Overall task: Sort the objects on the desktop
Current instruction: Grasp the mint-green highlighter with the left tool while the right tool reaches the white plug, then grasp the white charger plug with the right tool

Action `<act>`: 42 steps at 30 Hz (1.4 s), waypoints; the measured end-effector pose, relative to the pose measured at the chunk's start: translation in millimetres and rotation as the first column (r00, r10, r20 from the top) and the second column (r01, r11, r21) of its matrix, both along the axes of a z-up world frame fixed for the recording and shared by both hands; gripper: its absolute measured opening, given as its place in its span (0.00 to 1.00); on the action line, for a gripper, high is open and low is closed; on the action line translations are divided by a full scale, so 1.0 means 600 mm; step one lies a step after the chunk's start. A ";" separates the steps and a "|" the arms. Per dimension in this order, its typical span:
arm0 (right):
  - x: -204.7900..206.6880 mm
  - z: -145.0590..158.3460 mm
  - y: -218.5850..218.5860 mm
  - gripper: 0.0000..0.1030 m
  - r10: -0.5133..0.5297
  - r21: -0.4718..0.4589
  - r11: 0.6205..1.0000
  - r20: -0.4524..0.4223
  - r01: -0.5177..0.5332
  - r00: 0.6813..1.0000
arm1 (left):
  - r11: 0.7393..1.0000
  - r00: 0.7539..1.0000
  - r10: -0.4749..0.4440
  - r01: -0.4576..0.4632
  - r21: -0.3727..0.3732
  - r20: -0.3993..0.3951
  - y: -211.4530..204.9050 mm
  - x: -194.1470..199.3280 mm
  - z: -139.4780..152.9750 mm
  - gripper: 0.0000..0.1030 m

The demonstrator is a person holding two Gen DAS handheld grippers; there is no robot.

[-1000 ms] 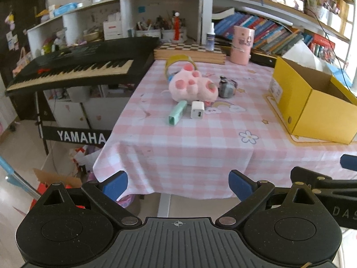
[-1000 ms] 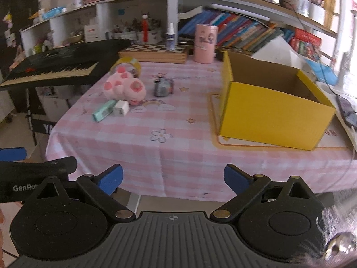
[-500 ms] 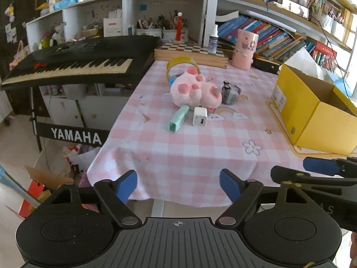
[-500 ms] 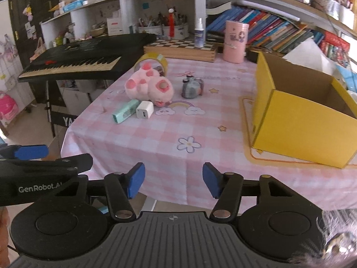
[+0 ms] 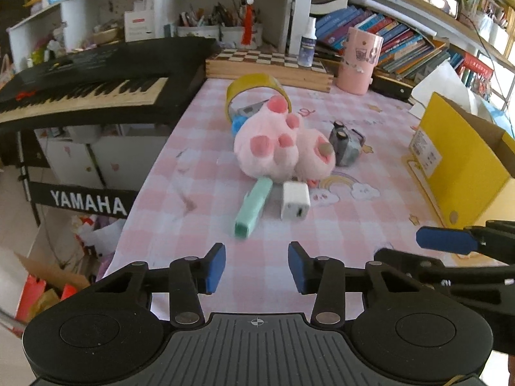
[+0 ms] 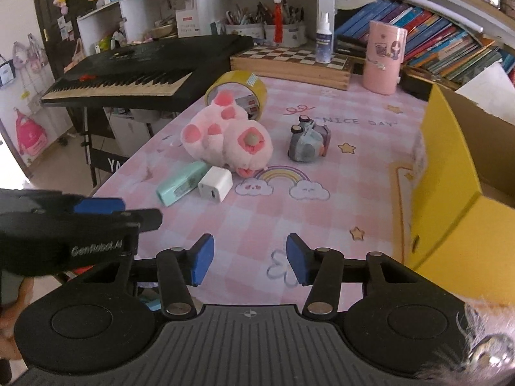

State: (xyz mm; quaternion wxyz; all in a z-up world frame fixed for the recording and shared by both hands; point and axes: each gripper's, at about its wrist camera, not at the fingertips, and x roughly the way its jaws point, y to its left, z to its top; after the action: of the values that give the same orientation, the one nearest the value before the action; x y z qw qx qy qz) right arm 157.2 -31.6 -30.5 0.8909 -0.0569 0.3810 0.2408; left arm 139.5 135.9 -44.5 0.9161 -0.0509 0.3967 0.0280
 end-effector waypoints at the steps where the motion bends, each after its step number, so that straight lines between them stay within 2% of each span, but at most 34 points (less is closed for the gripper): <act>1: 0.010 -0.002 0.001 0.46 0.003 0.000 1.000 -0.004 -0.004 1.000 | 1.000 1.000 -0.006 0.006 0.004 -0.006 0.001 0.012 -0.003 0.40; 8: 0.063 -0.016 0.015 0.46 0.054 -0.001 0.999 -0.029 -0.054 0.998 | 0.998 0.998 -0.055 0.056 0.021 -0.042 0.008 0.081 -0.021 0.37; 10: 0.076 -0.020 0.020 0.46 0.070 0.000 0.998 -0.040 -0.070 0.997 | 0.997 0.996 -0.069 0.071 0.024 -0.059 0.009 0.096 -0.028 0.32; 12: 0.089 -0.026 0.025 0.46 0.089 0.001 0.996 -0.052 -0.089 0.995 | 0.996 0.993 -0.085 0.087 0.019 -0.080 0.009 0.108 -0.035 0.18; 16: 0.108 -0.036 0.041 0.46 0.131 -0.006 0.991 -0.059 -0.131 0.990 | 0.995 0.992 -0.093 0.095 0.024 -0.083 0.015 0.104 -0.035 0.18; 27: 0.139 -0.066 0.104 0.46 0.290 -0.045 0.956 -0.012 -0.290 0.957 | 0.996 0.995 0.036 -0.043 -0.076 -0.088 0.063 0.066 -0.014 0.18; 30: 0.138 -0.073 0.115 0.46 0.320 -0.069 0.945 0.013 -0.319 0.947 | 0.996 0.996 0.041 -0.046 -0.071 -0.079 0.061 0.064 -0.008 0.18; 32: 0.136 -0.074 0.120 0.34 0.350 -0.071 0.935 0.030 -0.348 0.936 | 0.997 0.996 0.040 -0.045 -0.068 -0.074 0.059 0.063 -0.005 0.18; 34: 0.129 -0.072 0.124 0.33 0.376 -0.098 0.924 0.046 -0.370 0.926 | 0.997 0.997 0.041 -0.045 -0.066 -0.067 0.058 0.062 -0.001 0.18; 38: 0.115 -0.056 0.113 0.33 0.375 -0.099 0.924 0.062 -0.368 0.925 | 0.996 0.999 0.032 -0.035 -0.078 -0.040 0.053 0.050 0.012 0.18; 42: 0.093 -0.024 0.082 0.33 0.315 -0.087 0.948 0.095 -0.307 0.945 | 0.994 1.000 0.010 -0.011 -0.108 -0.010 0.044 0.031 0.027 0.18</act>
State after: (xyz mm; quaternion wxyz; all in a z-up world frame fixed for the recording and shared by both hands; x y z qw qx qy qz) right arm 212.9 17.4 -45.0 0.8583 -0.1608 0.3272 0.3611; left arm 158.4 162.1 -28.2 0.9100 -0.1026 0.4016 0.0116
